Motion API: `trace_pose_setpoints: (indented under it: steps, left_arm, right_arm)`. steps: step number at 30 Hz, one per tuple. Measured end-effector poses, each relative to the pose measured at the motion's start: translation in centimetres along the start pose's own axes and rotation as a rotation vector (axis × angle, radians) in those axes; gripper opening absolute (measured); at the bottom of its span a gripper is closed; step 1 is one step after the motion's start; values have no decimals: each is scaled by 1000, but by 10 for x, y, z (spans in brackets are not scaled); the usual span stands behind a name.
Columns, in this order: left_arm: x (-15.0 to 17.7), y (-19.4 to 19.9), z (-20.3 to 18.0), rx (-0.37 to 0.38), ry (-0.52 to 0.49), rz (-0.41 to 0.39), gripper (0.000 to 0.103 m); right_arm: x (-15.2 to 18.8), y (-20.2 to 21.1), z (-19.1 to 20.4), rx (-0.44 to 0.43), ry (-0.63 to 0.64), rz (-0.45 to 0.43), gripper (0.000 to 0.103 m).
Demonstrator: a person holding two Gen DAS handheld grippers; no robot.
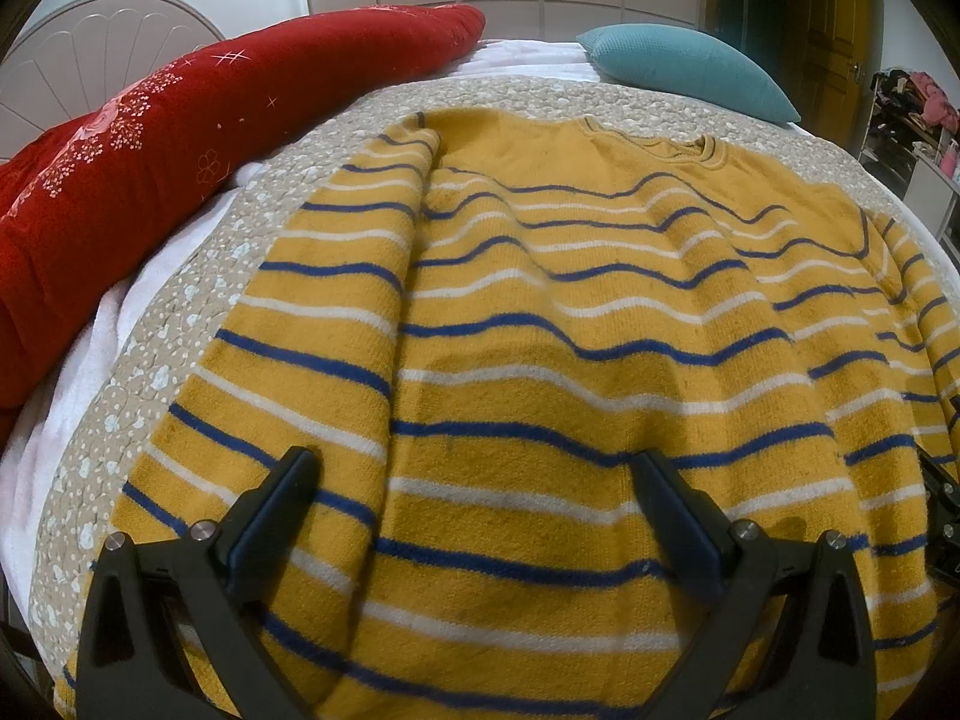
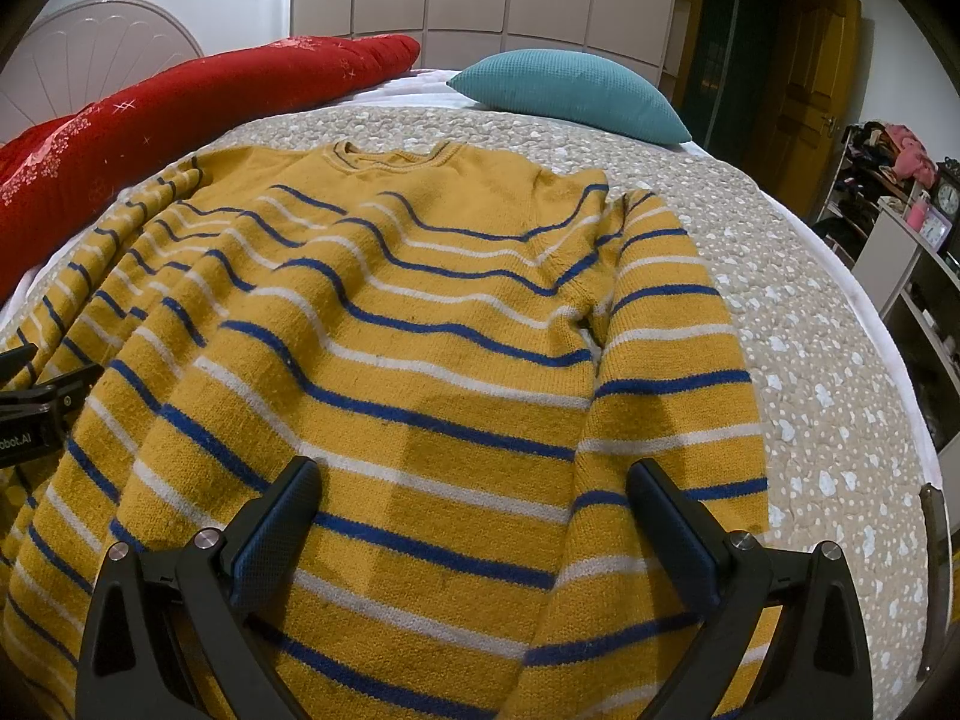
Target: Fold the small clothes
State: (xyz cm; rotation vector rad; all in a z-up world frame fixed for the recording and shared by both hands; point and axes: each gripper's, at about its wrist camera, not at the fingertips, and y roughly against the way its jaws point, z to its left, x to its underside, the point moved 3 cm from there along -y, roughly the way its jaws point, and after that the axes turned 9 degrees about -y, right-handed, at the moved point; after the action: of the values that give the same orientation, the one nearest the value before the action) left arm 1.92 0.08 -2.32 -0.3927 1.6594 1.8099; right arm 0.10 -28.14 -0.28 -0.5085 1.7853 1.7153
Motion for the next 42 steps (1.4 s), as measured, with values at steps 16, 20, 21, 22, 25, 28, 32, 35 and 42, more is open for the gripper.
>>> trace_pose_setpoints:
  steps: [16, 20, 21, 22, 25, 28, 32, 35, 42]
  left_arm:
    - [0, 0, 0, 1, 0, 0, 103]
    - [0, 0, 0, 1, 1, 0, 103]
    - [0, 0, 0, 0, 0, 0, 103]
    - [0, 0, 0, 0, 0, 0, 103]
    - [0, 0, 0, 3, 2, -1, 103]
    - [1, -2, -1, 6, 5, 2, 103]
    - [-1, 0, -2, 2, 1, 5, 103]
    - [-2, -1, -1, -1, -1, 1, 103]
    - [-2, -2, -2, -12, -10, 4, 103]
  right_arm:
    - [0, 0, -1, 0, -1, 0, 103]
    - [0, 0, 0, 1, -1, -1, 103]
    - [0, 0, 0, 1, -1, -1, 103]
    - [1, 0, 0, 1, -1, 0, 103]
    - [0, -2, -2, -5, -10, 22, 103]
    - [-3, -6, -5, -22, -41, 64, 103]
    - [-7, -10, -7, -46, -51, 93, 103]
    - [-17, 6, -12, -133, -49, 118, 95]
    - [-55, 89, -114, -207, -256, -51, 85]
